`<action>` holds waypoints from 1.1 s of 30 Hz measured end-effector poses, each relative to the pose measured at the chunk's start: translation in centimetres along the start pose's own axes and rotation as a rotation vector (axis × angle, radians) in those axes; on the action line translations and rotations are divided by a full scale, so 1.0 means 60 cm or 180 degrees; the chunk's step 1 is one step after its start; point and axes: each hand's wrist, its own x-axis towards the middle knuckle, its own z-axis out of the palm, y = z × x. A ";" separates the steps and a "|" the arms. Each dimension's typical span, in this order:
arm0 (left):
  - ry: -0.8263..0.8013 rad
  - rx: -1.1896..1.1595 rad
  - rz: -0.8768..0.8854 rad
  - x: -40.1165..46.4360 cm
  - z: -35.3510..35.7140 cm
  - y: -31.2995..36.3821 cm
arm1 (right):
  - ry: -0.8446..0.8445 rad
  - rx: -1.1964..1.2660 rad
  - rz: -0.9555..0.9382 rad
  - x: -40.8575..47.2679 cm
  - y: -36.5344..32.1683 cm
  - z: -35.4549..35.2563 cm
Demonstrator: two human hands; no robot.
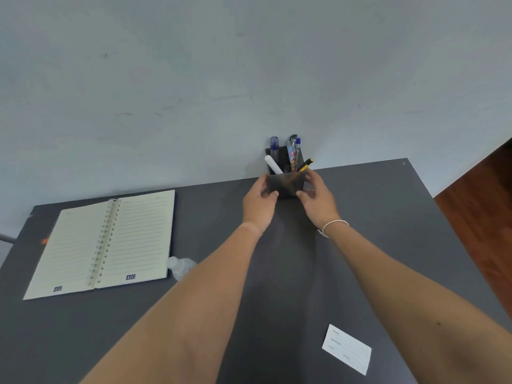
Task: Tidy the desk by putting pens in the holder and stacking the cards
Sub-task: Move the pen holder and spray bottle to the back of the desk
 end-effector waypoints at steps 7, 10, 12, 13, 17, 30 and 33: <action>-0.0124 0.0140 0.0020 -0.077 -0.028 0.043 | 0.0130 0.0053 -0.0014 -0.082 -0.027 -0.022; -0.0170 0.0146 0.0104 -0.124 -0.047 0.054 | 0.0136 0.0048 -0.0079 -0.125 -0.043 -0.022; -0.0191 0.0195 0.0168 -0.159 -0.065 0.051 | 0.0124 0.0023 -0.0127 -0.153 -0.053 -0.017; -0.0189 0.0224 0.0195 -0.177 -0.074 0.046 | 0.0118 0.0015 -0.0154 -0.167 -0.057 -0.014; -0.0184 0.0375 0.0204 -0.240 -0.117 0.017 | 0.0054 0.0012 -0.0243 -0.220 -0.072 0.011; -0.0040 0.0599 -0.0155 -0.368 -0.278 -0.141 | -0.0392 -0.0067 -0.0151 -0.321 -0.077 0.171; -0.0045 0.0876 -0.0045 -0.374 -0.324 -0.165 | -0.0479 -0.0148 -0.0091 -0.326 -0.081 0.208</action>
